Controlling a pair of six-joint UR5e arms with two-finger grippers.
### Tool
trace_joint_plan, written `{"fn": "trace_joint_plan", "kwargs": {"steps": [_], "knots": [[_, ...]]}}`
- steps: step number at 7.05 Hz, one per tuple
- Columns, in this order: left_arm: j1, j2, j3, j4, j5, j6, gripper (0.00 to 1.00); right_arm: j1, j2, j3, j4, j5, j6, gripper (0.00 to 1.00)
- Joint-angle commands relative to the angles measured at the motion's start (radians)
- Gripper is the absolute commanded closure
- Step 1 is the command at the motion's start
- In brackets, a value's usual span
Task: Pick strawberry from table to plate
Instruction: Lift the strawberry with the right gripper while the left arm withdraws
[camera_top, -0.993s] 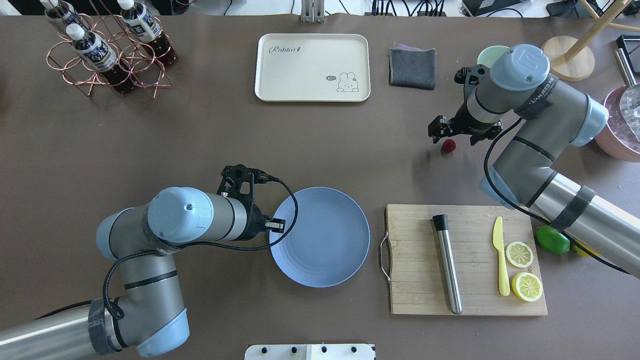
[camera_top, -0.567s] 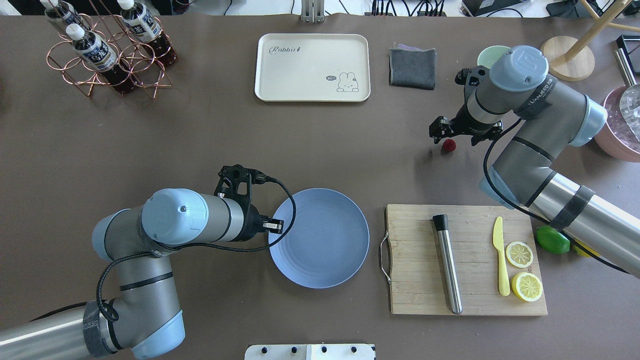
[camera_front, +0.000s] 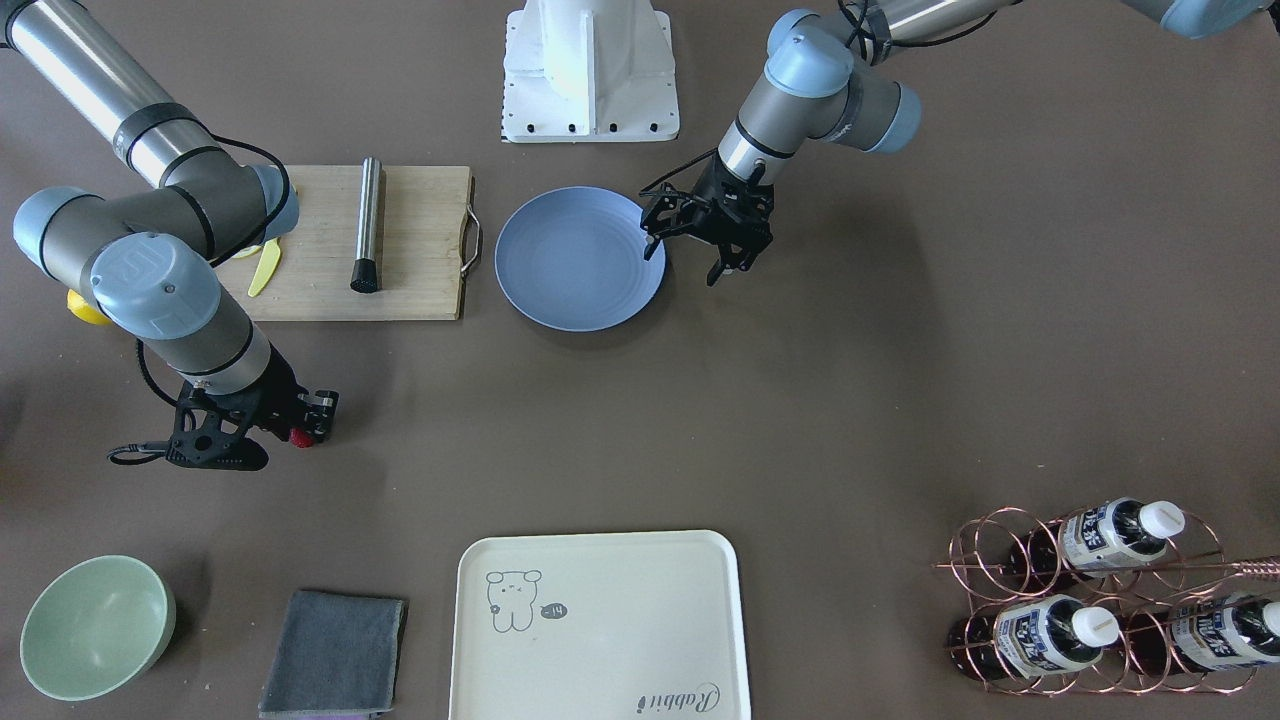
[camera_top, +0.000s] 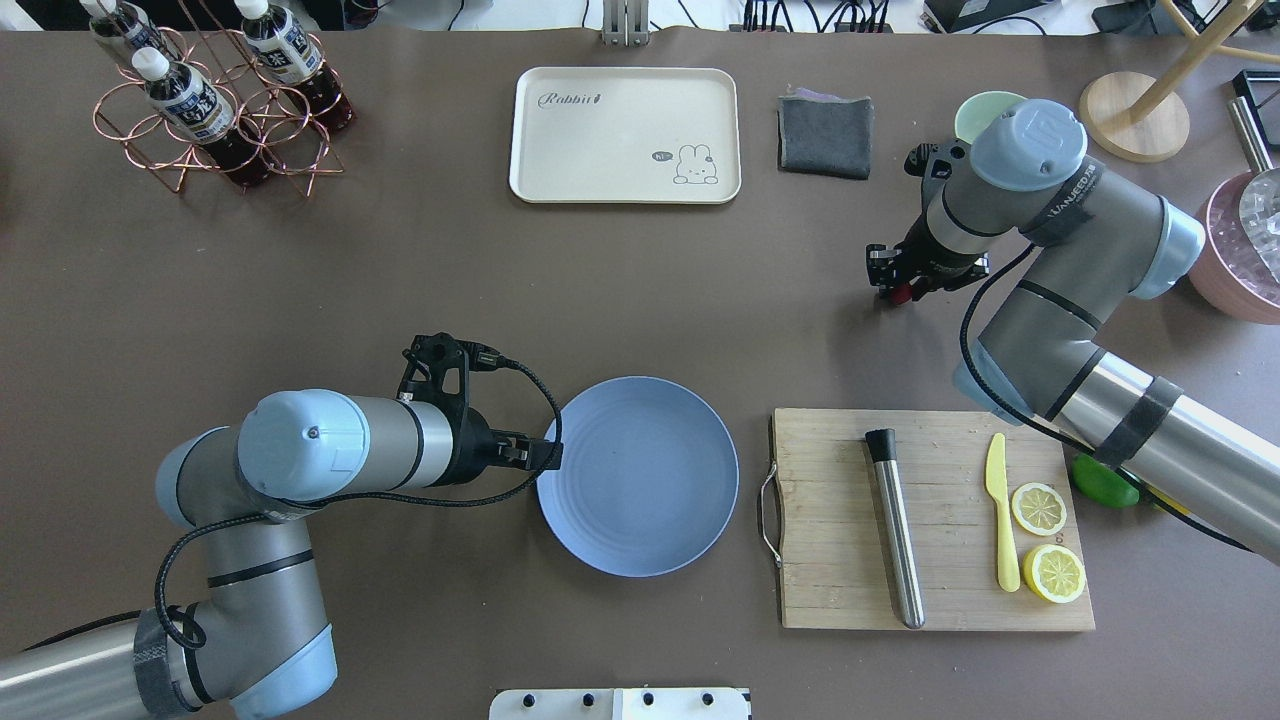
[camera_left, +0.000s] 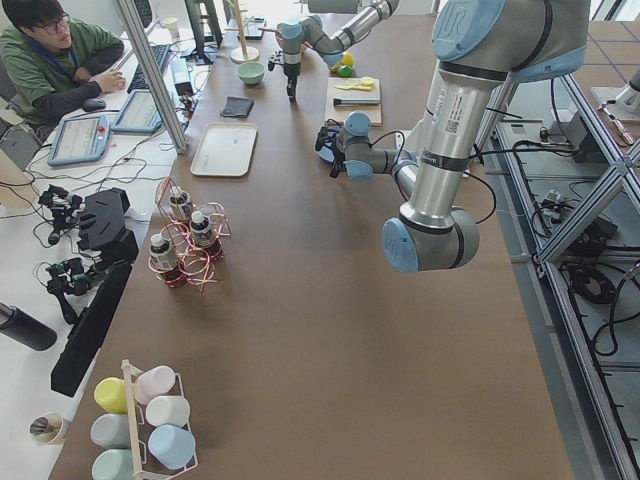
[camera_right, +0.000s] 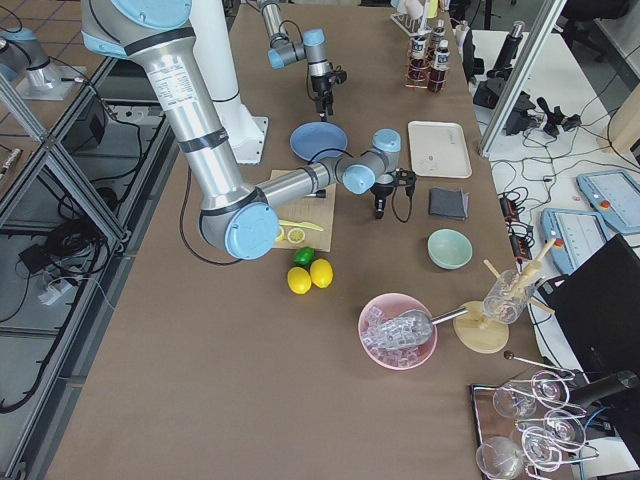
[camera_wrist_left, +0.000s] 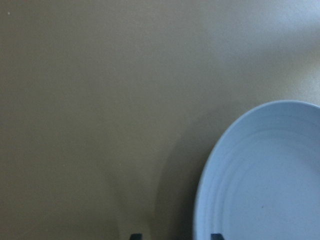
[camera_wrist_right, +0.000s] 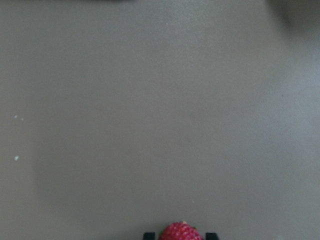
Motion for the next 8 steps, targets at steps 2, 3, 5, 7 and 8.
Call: {"fn": "trace_joint_plan", "kwargs": {"steps": [2, 3, 5, 7, 8], "knots": [[-0.117, -0.007, -0.027, 0.01, -0.072, 0.042, 0.02, 0.038, 0.035, 0.023, -0.013, 0.019, 0.006, 1.0], [-0.183, -0.02, -0.032, 0.077, -0.129, 0.075, 0.02, 0.055, 0.038, 0.045, -0.016, 0.054, 0.009, 1.0], [-0.256, -0.059, -0.11, 0.291, -0.091, 0.3, 0.02, 0.048, 0.076, 0.181, -0.133, 0.087, 0.059, 1.0], [-0.34, -0.053, -0.108, 0.311, -0.094, 0.414, 0.02, -0.068, 0.179, 0.271, -0.29, -0.016, 0.168, 1.0], [-0.348, -0.045, -0.105, 0.308, -0.09, 0.416, 0.02, -0.122, 0.213, 0.294, -0.351, -0.066, 0.19, 1.0]]}}
